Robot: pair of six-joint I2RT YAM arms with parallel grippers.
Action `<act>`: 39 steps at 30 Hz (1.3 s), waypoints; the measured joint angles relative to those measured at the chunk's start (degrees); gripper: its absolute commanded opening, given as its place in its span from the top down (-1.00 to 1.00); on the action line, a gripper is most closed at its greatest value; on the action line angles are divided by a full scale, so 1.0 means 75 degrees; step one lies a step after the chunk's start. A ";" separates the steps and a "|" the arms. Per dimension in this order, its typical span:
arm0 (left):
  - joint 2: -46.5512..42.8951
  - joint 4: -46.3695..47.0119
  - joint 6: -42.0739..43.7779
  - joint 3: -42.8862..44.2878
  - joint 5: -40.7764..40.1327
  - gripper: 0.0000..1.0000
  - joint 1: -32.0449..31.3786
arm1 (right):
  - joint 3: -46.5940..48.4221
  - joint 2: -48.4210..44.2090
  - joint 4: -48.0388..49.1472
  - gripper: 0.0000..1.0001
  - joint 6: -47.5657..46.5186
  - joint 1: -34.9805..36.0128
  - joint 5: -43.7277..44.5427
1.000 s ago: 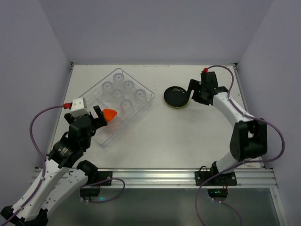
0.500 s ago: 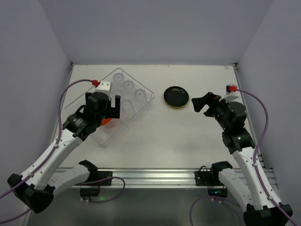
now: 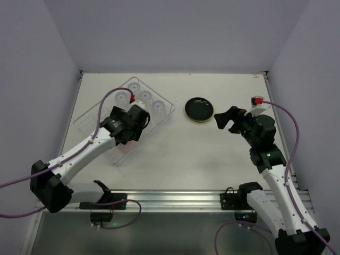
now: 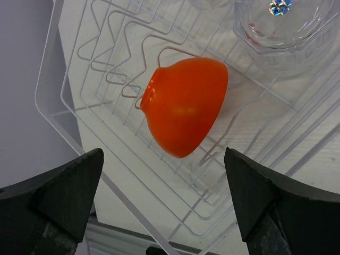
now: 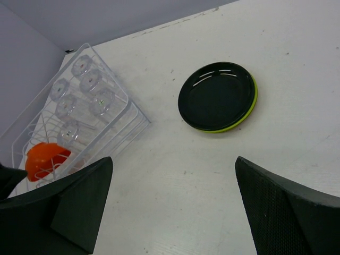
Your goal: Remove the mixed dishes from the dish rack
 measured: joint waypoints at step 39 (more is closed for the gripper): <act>0.2521 0.0667 0.0495 -0.0554 -0.2276 -0.44 -0.0423 | -0.0254 -0.0166 0.0035 -0.98 -0.0189 0.0000 -0.0493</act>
